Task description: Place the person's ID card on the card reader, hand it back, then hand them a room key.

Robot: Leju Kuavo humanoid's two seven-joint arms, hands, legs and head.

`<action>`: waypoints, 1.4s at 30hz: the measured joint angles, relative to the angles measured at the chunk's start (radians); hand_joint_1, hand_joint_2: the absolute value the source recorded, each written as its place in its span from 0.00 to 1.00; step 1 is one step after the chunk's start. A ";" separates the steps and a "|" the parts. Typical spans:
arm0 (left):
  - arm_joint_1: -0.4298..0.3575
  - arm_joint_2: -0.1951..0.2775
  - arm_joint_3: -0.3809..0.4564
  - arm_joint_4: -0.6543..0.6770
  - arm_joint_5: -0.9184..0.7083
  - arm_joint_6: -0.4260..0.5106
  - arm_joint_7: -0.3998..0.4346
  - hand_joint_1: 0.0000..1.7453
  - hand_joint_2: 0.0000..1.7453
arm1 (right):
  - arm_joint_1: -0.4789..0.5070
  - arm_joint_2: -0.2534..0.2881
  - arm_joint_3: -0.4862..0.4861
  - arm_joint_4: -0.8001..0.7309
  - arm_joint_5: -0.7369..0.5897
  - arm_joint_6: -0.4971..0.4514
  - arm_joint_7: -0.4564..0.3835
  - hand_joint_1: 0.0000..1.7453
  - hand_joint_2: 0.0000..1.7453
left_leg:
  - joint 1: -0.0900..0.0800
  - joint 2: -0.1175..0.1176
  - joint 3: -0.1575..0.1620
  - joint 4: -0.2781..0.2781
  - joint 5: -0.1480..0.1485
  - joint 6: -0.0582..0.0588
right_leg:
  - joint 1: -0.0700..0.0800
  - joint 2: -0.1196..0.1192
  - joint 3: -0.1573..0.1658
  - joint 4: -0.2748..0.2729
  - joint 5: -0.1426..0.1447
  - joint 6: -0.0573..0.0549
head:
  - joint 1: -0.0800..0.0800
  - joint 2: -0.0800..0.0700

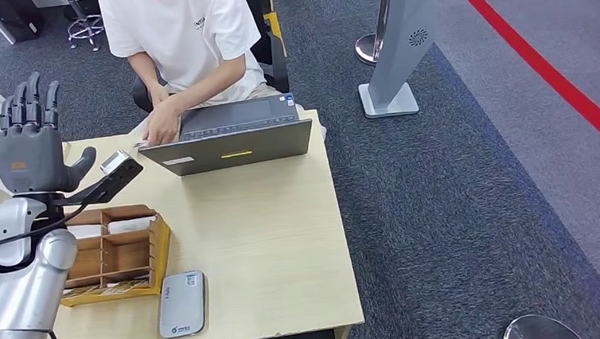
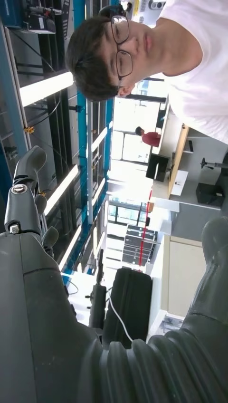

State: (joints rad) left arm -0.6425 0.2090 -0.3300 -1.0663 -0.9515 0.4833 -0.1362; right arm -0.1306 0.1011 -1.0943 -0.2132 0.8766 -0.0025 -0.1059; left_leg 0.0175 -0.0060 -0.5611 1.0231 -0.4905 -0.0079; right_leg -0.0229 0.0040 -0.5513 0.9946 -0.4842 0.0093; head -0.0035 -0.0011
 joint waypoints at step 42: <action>0.693 0.029 -0.002 -0.557 -0.057 -0.128 0.010 0.00 1.00 | 0.043 0.000 -0.060 0.000 -0.055 -0.020 -0.030 0.00 1.00 | 0.000 0.002 0.000 0.000 -0.003 0.000 | 0.000 0.001 0.000 -0.001 -0.002 0.002 | 0.000 0.000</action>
State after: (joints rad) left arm 0.0508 0.2377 -0.3324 -1.6236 -1.0081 0.3557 -0.1266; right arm -0.0880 0.1011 -1.1547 -0.2136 0.8221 -0.0227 -0.1361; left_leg 0.0175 -0.0042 -0.5615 1.0229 -0.4937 -0.0075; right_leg -0.0230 0.0048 -0.5518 0.9938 -0.4862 0.0110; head -0.0033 -0.0011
